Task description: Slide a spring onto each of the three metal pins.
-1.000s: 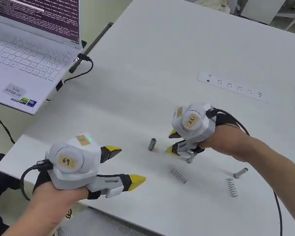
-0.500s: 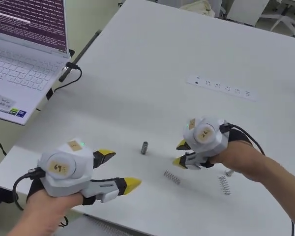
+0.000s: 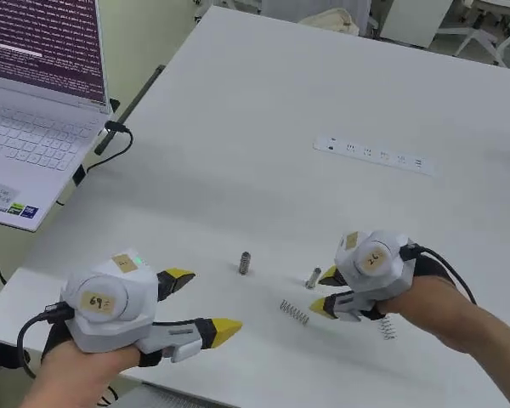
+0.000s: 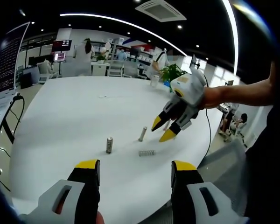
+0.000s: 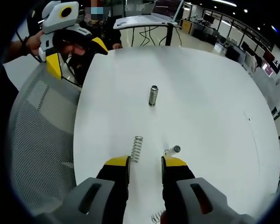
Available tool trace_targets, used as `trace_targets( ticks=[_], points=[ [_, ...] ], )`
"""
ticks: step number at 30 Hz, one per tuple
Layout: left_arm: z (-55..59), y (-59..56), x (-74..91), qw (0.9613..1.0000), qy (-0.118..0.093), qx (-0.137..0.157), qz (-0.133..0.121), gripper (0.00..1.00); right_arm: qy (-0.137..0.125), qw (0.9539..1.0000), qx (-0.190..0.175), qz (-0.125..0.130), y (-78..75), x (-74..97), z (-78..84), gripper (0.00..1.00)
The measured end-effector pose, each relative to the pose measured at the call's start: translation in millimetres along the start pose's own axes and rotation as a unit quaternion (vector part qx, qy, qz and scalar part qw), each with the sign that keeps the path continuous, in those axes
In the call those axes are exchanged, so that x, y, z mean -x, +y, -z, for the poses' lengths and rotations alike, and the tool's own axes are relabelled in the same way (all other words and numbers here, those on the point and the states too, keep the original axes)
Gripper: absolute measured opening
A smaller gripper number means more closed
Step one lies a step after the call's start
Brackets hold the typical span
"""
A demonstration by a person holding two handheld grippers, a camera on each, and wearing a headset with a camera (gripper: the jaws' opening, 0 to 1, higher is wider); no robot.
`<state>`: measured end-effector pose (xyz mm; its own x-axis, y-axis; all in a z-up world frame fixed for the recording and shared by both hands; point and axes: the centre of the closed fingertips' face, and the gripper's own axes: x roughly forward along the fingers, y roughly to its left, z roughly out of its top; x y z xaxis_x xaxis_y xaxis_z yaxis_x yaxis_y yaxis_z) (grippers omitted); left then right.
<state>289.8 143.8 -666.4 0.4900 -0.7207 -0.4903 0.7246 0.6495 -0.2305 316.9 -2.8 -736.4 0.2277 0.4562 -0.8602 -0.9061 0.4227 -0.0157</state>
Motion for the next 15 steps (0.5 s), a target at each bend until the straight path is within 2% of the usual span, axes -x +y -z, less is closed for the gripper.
trace_targets(
  ticks=[7, 11, 15],
  points=[
    [0.4, 1.2, 2.6, 1.0, 0.004, -0.002, -0.002, 0.57, -0.02, 0.9991, -0.035, 0.014, 0.0, 10.1, 6.5, 0.26],
    [-0.8, 2.1, 3.8, 1.0, 0.004, -0.004, -0.003, 0.58, -0.044, 0.9961, -0.071, 0.03, -4.2, 19.2, 11.5, 0.27],
    [-1.3, 3.0, 4.1, 0.9999, 0.007, -0.01, -0.004, 0.58, -0.054, 0.9929, -0.092, 0.052, -7.0, 29.6, 22.6, 0.3]
  ],
)
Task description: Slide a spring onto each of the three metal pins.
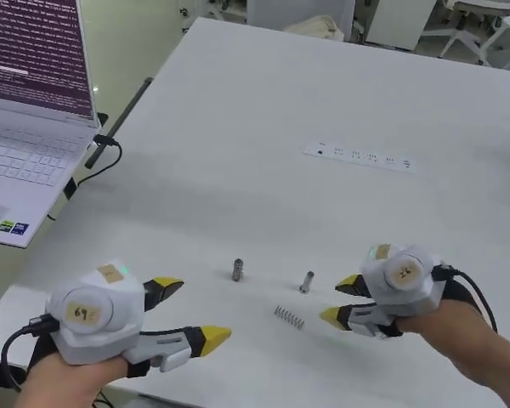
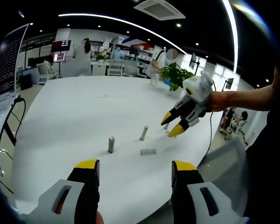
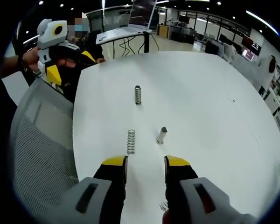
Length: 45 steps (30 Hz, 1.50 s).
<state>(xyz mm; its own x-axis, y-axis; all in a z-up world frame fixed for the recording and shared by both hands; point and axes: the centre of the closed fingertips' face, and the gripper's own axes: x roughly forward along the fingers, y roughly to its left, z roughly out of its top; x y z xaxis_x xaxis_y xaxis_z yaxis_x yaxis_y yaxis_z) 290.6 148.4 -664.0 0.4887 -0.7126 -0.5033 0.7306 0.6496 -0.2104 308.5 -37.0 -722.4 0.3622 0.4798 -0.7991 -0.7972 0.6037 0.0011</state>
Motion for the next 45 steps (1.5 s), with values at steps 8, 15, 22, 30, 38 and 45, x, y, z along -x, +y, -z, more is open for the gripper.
trace_targets(
  ticks=[8, 15, 22, 30, 38, 45],
  points=[
    [-0.5, 0.5, -1.8, 1.0, 0.005, -0.004, 0.002, 0.59, -0.042, 0.9961, -0.065, 0.042, -9.1, 26.2, 18.2, 0.34],
    [-2.9, 1.7, -2.6, 0.9998, 0.012, -0.013, 0.002, 0.59, -0.078, 0.9884, -0.114, 0.063, -11.6, 49.5, 31.2, 0.38],
    [-2.2, 2.3, -3.8, 0.9996, 0.021, -0.021, 0.003, 0.59, -0.09, 0.9815, -0.146, 0.085, -13.4, 67.3, 48.4, 0.41],
    [0.3, -3.4, -8.5, 0.9989, 0.036, -0.028, 0.009, 0.6, -0.113, 0.9722, -0.181, 0.096, -2.5, 77.8, 58.3, 0.46],
    [-2.2, -5.5, -12.2, 0.9987, 0.039, -0.031, 0.011, 0.6, -0.126, 0.9633, -0.212, 0.106, 7.1, 79.9, 63.1, 0.52],
    [-3.5, -6.3, -14.9, 0.9981, 0.046, -0.038, 0.015, 0.6, -0.127, 0.963, -0.213, 0.105, 10.1, 80.0, 64.9, 0.55]
  ],
)
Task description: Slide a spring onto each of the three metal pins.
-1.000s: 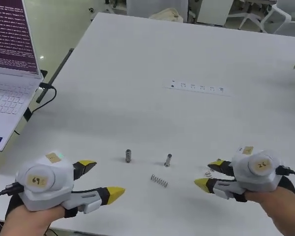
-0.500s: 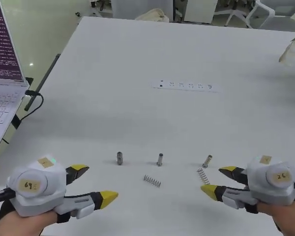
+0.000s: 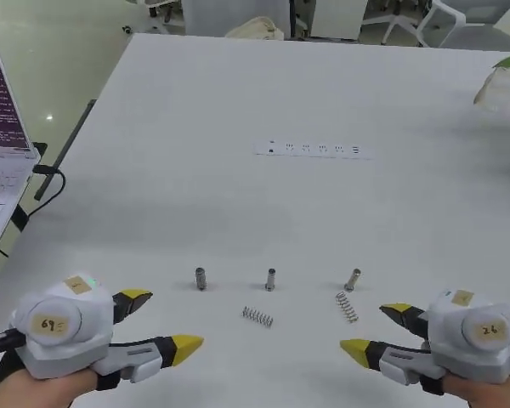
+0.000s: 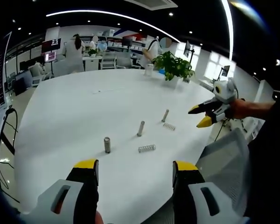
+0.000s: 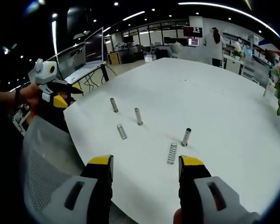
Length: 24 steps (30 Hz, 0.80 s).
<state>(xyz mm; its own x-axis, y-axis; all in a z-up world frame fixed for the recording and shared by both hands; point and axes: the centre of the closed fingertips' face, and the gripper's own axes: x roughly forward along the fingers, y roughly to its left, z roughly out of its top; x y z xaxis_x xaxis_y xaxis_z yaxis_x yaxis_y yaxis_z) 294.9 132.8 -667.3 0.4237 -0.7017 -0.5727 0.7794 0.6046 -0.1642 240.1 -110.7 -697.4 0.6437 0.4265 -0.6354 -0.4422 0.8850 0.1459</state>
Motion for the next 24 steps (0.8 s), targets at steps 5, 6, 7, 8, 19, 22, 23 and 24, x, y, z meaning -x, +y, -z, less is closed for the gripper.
trace_targets(
  ticks=[5, 6, 7, 8, 19, 22, 23, 24],
  points=[
    [-1.1, -1.1, -3.2, 0.9999, 0.009, -0.012, 0.007, 0.59, -0.005, 1.0, -0.007, 0.003, -0.8, 3.6, 0.4, 0.56],
    [-1.4, -1.5, -3.9, 0.9998, 0.011, -0.014, 0.009, 0.59, -0.005, 1.0, -0.007, 0.004, -1.0, 4.1, 0.9, 0.56],
    [-2.0, -2.3, -5.3, 0.9997, 0.014, -0.019, 0.011, 0.59, -0.004, 1.0, -0.007, 0.004, -1.1, 5.0, 1.6, 0.56],
    [-3.0, -3.1, -6.2, 0.9995, 0.015, -0.022, 0.014, 0.59, -0.005, 1.0, -0.007, 0.004, -1.3, 5.6, 2.0, 0.57],
    [-5.2, -14.0, -25.0, 0.995, 0.045, -0.072, 0.053, 0.58, 0.003, 0.9999, -0.009, 0.005, 2.1, 9.1, 10.2, 0.59],
    [-3.7, -17.1, -31.6, 0.9927, 0.056, -0.085, 0.064, 0.58, 0.003, 0.9999, -0.015, 0.005, 4.5, 8.9, 12.5, 0.59],
    [-3.6, -17.8, -32.9, 0.9921, 0.058, -0.089, 0.067, 0.57, 0.003, 0.9999, -0.014, 0.004, 5.8, 9.0, 12.5, 0.59],
    [-3.3, -18.6, -34.4, 0.9914, 0.06, -0.093, 0.071, 0.57, 0.003, 0.9999, -0.014, 0.003, 7.4, 9.1, 12.4, 0.58]
  ],
)
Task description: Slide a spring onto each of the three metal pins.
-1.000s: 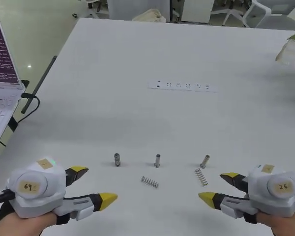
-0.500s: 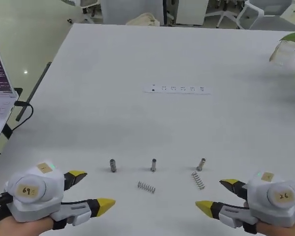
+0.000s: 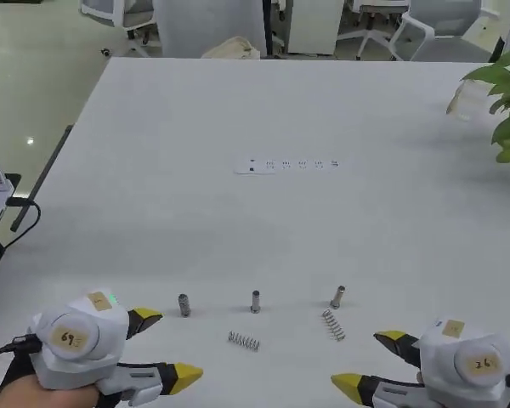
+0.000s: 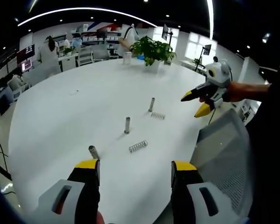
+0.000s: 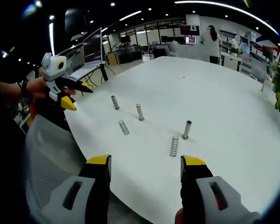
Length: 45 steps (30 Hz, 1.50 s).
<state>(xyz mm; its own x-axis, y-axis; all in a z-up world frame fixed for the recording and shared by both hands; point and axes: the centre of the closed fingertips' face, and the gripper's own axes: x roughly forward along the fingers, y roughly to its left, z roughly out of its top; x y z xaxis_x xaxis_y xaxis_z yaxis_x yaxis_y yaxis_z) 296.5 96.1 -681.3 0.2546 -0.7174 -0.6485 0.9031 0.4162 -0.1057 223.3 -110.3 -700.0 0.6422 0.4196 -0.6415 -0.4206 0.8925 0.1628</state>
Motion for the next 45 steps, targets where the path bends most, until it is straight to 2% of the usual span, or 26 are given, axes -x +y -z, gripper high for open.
trace_targets(
  ticks=[8, 13, 19, 29, 36, 41, 45],
  points=[
    [3.3, 0.1, -15.3, 0.9983, 0.03, -0.042, 0.029, 0.56, 0.005, 0.9999, 0.006, -0.007, 7.7, -2.0, 1.2, 0.59],
    [1.3, -0.6, -25.7, 0.996, 0.044, -0.066, 0.042, 0.55, 0.0, 1.0, 0.002, -0.004, 5.9, 0.1, -1.0, 0.58],
    [-3.4, -1.2, -36.3, 0.9937, 0.05, -0.084, 0.055, 0.54, 0.0, 1.0, 0.003, 0.003, 0.9, 4.7, -2.3, 0.58],
    [-4.2, -0.8, -55.8, 0.985, 0.076, -0.135, 0.075, 0.52, 0.0, 1.0, 0.001, 0.008, 1.0, 8.4, -2.0, 0.57],
    [-5.6, -2.4, -68.8, 0.9801, 0.086, -0.157, 0.085, 0.49, 0.0, 0.9999, 0.001, 0.011, 0.0, 9.8, -2.5, 0.57],
    [-9.2, -3.0, -80.8, 0.9794, 0.087, -0.158, 0.091, 0.46, 0.0, 0.9999, 0.0, 0.013, -0.6, 10.5, -2.8, 0.57],
    [-7.0, -4.8, -91.9, 0.9765, 0.095, -0.167, 0.096, 0.43, 0.001, 0.9999, -0.001, 0.014, 0.2, 10.8, -1.8, 0.57]
  ],
)
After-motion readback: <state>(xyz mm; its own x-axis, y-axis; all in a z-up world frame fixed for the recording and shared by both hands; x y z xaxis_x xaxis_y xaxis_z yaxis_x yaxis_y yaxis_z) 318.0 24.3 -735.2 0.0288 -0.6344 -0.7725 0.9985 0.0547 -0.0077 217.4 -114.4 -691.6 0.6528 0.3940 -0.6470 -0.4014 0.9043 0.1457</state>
